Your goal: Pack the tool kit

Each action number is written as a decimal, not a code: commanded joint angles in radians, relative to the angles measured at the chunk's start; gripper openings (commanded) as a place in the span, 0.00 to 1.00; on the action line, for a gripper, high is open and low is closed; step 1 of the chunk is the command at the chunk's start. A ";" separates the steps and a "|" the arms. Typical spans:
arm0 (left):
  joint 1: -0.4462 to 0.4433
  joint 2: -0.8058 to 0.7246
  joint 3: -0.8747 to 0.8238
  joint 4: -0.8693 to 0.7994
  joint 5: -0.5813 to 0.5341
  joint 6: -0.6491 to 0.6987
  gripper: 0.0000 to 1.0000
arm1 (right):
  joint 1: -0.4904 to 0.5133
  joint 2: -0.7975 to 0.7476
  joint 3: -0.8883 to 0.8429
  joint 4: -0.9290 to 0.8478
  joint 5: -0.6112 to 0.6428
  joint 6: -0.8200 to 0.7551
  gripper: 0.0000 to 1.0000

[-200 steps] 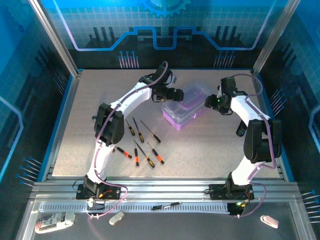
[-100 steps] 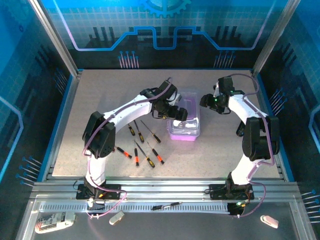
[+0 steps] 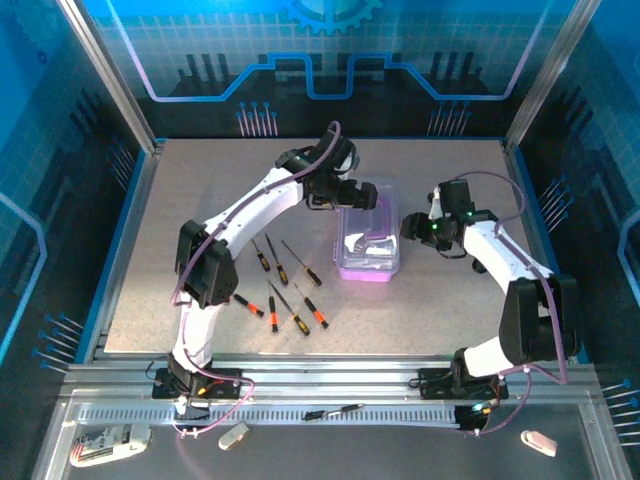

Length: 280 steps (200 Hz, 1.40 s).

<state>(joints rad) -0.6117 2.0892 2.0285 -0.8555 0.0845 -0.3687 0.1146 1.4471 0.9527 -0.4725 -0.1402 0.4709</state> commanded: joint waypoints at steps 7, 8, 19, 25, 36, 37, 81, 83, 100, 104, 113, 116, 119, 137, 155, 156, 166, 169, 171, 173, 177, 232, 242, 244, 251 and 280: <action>-0.013 0.057 0.043 -0.096 -0.033 -0.036 0.99 | 0.060 -0.061 -0.067 0.013 -0.023 0.033 0.64; -0.013 0.059 0.043 -0.097 -0.034 -0.036 0.99 | 0.061 -0.062 -0.067 0.014 -0.024 0.034 0.64; -0.018 0.067 0.047 -0.102 -0.038 -0.035 0.99 | 0.089 -0.072 -0.088 0.024 -0.022 0.051 0.64; -0.020 0.071 0.049 -0.105 -0.038 -0.035 0.99 | 0.107 -0.073 -0.100 0.036 -0.023 0.065 0.64; -0.021 0.077 0.051 -0.108 -0.039 -0.031 0.99 | 0.135 -0.072 -0.108 0.054 -0.029 0.084 0.64; -0.021 0.076 0.051 -0.108 -0.040 -0.030 0.99 | 0.138 -0.072 -0.108 0.055 -0.030 0.086 0.64; -0.020 0.098 0.093 -0.153 -0.095 0.008 0.99 | 0.157 -0.067 -0.042 0.011 -0.008 0.061 0.64; -0.021 0.098 0.095 -0.155 -0.099 0.011 0.99 | 0.150 -0.073 -0.041 0.008 -0.005 0.057 0.65; -0.021 0.108 0.112 -0.184 -0.131 0.030 0.98 | 0.083 -0.126 -0.032 -0.023 -0.009 0.022 0.66; -0.020 0.110 0.113 -0.189 -0.140 0.035 0.98 | 0.067 -0.138 -0.032 -0.027 -0.016 0.014 0.66; -0.020 0.112 0.110 -0.196 -0.152 0.047 0.97 | 0.033 -0.164 -0.034 -0.029 -0.029 0.000 0.68; -0.020 0.113 0.111 -0.199 -0.155 0.049 0.97 | 0.022 -0.171 -0.035 -0.028 -0.033 -0.005 0.70; -0.020 0.115 0.110 -0.200 -0.157 0.052 0.97 | 0.014 -0.178 -0.037 -0.026 -0.039 -0.008 0.71; -0.021 0.123 0.111 -0.212 -0.151 0.065 0.96 | -0.031 -0.214 -0.065 0.035 -0.101 -0.006 0.79; -0.022 0.128 0.107 -0.215 -0.141 0.068 0.96 | -0.092 -0.241 -0.140 0.165 -0.229 0.036 0.80; -0.022 0.128 0.107 -0.214 -0.140 0.068 0.96 | -0.096 -0.241 -0.143 0.172 -0.236 0.039 0.80; -0.021 0.132 0.104 -0.214 -0.133 0.068 0.96 | -0.132 -0.240 -0.181 0.257 -0.338 0.076 0.79; -0.021 0.133 0.102 -0.213 -0.131 0.068 0.96 | -0.142 -0.237 -0.192 0.286 -0.366 0.087 0.78; -0.023 0.134 0.103 -0.212 -0.129 0.070 0.96 | -0.147 -0.233 -0.198 0.306 -0.381 0.097 0.77; -0.023 0.135 0.103 -0.212 -0.125 0.071 0.96 | -0.152 -0.229 -0.204 0.322 -0.394 0.106 0.76; -0.023 0.136 0.100 -0.212 -0.119 0.072 0.96 | -0.161 -0.220 -0.213 0.352 -0.419 0.127 0.75; -0.021 0.143 0.046 -0.205 -0.103 0.084 0.83 | -0.178 -0.036 -0.290 0.714 -0.642 0.327 0.67; -0.019 0.141 0.027 -0.200 -0.099 0.089 0.81 | -0.173 -0.026 -0.293 0.719 -0.638 0.326 0.67; -0.019 0.140 0.023 -0.198 -0.099 0.091 0.81 | -0.171 -0.024 -0.293 0.719 -0.638 0.325 0.68; -0.015 0.135 0.004 -0.187 -0.092 0.094 0.80 | -0.166 -0.018 -0.293 0.719 -0.637 0.319 0.68; 0.010 0.082 -0.120 -0.075 -0.002 0.089 0.76 | -0.144 0.014 -0.306 0.737 -0.641 0.326 0.71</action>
<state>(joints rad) -0.6281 2.1754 2.0300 -0.9680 -0.0162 -0.3069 -0.0532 1.4326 0.6659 0.1905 -0.7311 0.7685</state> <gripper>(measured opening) 0.772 0.700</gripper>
